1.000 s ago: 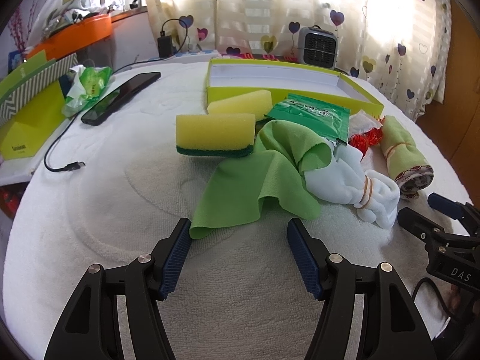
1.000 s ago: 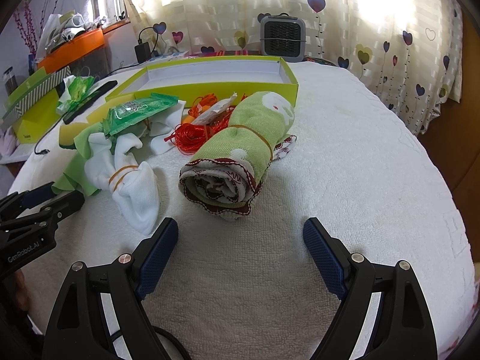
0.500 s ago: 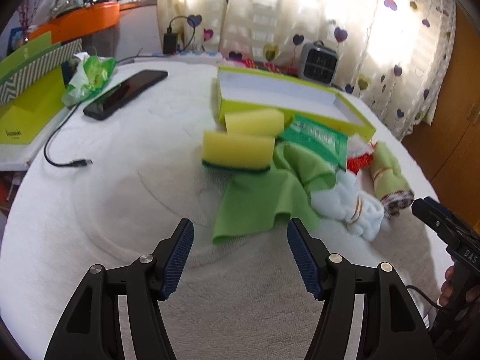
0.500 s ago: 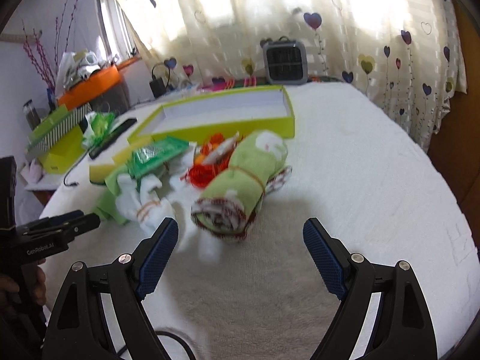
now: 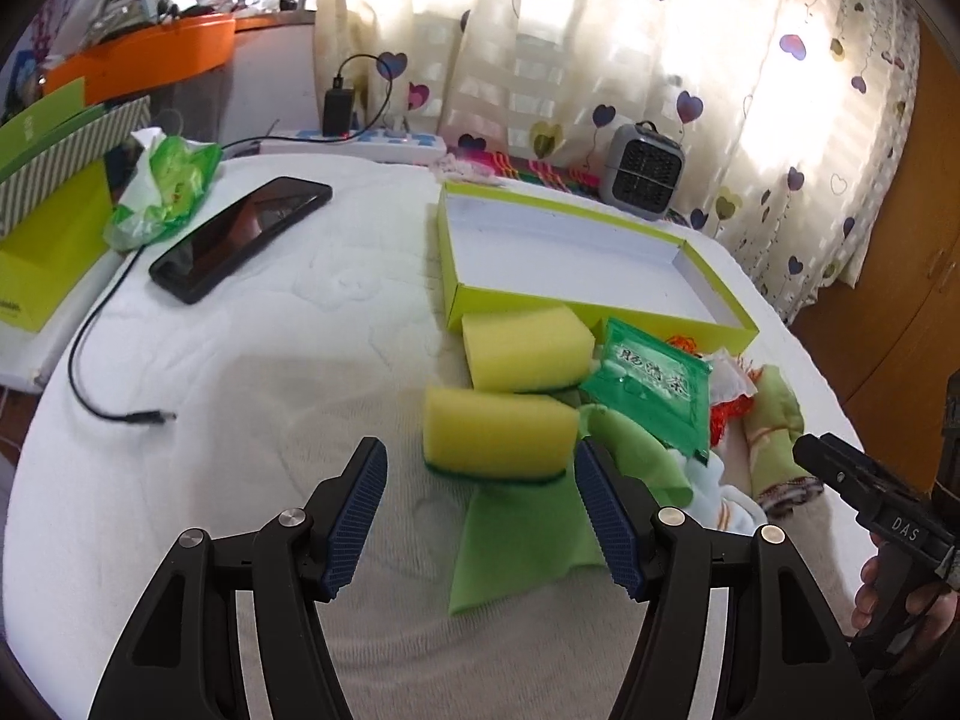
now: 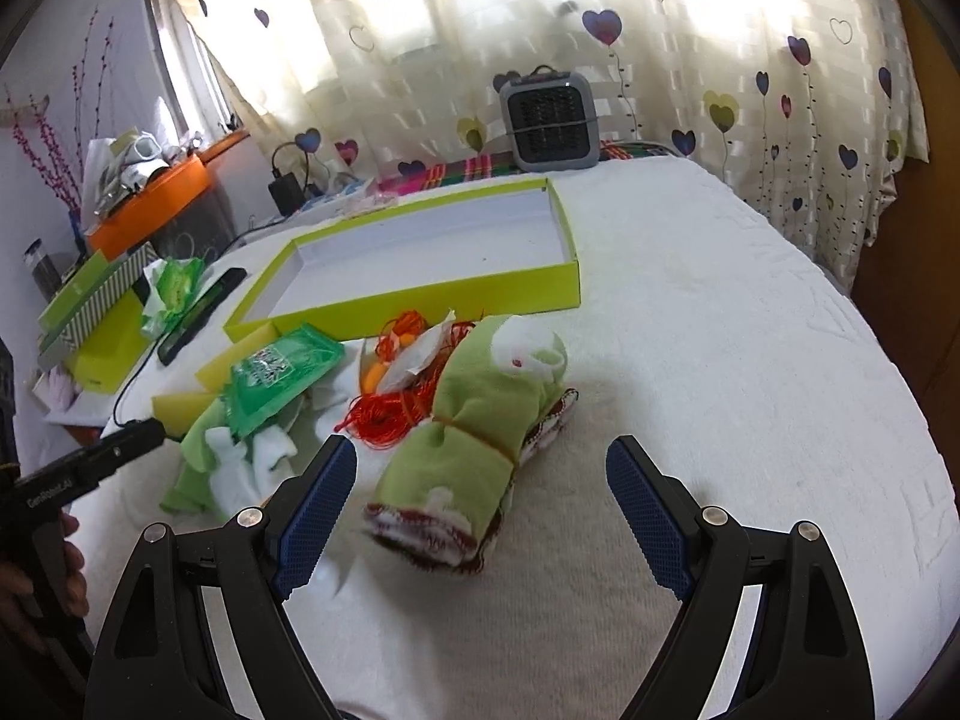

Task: Organize soft objects
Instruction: 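Grasp the yellow sponge with the left tool while the right tool grasps the rolled green towel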

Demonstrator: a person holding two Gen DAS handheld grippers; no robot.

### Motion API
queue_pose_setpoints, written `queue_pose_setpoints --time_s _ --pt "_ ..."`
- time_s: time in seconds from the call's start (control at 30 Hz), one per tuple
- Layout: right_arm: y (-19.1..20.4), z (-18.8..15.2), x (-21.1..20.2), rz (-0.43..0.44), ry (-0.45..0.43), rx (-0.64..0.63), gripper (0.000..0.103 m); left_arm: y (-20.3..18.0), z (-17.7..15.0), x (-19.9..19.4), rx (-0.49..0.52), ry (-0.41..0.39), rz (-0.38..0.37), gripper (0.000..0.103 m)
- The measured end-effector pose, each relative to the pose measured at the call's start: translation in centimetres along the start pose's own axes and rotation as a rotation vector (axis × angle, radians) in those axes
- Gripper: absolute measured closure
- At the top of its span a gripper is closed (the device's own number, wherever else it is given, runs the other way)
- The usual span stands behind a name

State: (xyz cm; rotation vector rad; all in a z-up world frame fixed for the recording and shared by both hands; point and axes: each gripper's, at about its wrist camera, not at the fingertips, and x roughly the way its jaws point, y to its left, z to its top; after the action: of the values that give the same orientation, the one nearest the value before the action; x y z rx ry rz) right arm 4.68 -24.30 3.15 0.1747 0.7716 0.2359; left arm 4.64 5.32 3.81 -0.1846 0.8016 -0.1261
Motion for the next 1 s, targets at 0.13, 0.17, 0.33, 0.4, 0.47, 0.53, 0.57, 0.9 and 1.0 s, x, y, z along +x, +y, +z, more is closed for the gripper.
queue_pose_setpoints --time_s 0.13,0.17,0.33,0.4,0.47,0.53,0.57,0.9,1.0 --pt "0.0 0.2 1.1 0.008 0.028 0.011 0.017 -0.2 0.6 1.1 0.008 0.030 -0.018 0.038" --pt "0.0 0.2 1.2 0.012 0.030 0.013 0.017 -0.4 0.6 1.2 0.014 0.029 -0.021 0.038" --pt "0.1 0.8 2.2 0.010 0.053 0.014 0.017 -0.7 1.2 2.2 0.027 0.044 0.000 0.038" --pt "0.1 0.8 2.5 0.010 0.065 0.013 0.017 -0.5 1.2 2.4 0.026 0.049 0.009 0.038" --pt "0.1 0.8 2.8 0.001 0.073 0.013 0.017 -0.2 1.4 2.6 0.017 0.055 -0.003 0.038" --pt "-0.1 0.8 2.9 -0.005 0.079 0.016 0.017 -0.2 1.5 2.5 0.021 0.051 0.002 0.038" --pt "-0.2 0.8 3.0 -0.007 0.083 0.022 0.017 -0.4 1.6 2.5 0.030 0.049 0.011 0.038" --pt "-0.7 0.8 3.6 -0.023 0.117 0.042 0.017 -0.4 1.2 2.8 0.044 0.051 -0.002 0.049" --pt "-0.8 0.8 3.6 -0.023 0.113 0.046 0.017 -0.4 1.1 2.7 0.049 0.044 -0.002 0.052"
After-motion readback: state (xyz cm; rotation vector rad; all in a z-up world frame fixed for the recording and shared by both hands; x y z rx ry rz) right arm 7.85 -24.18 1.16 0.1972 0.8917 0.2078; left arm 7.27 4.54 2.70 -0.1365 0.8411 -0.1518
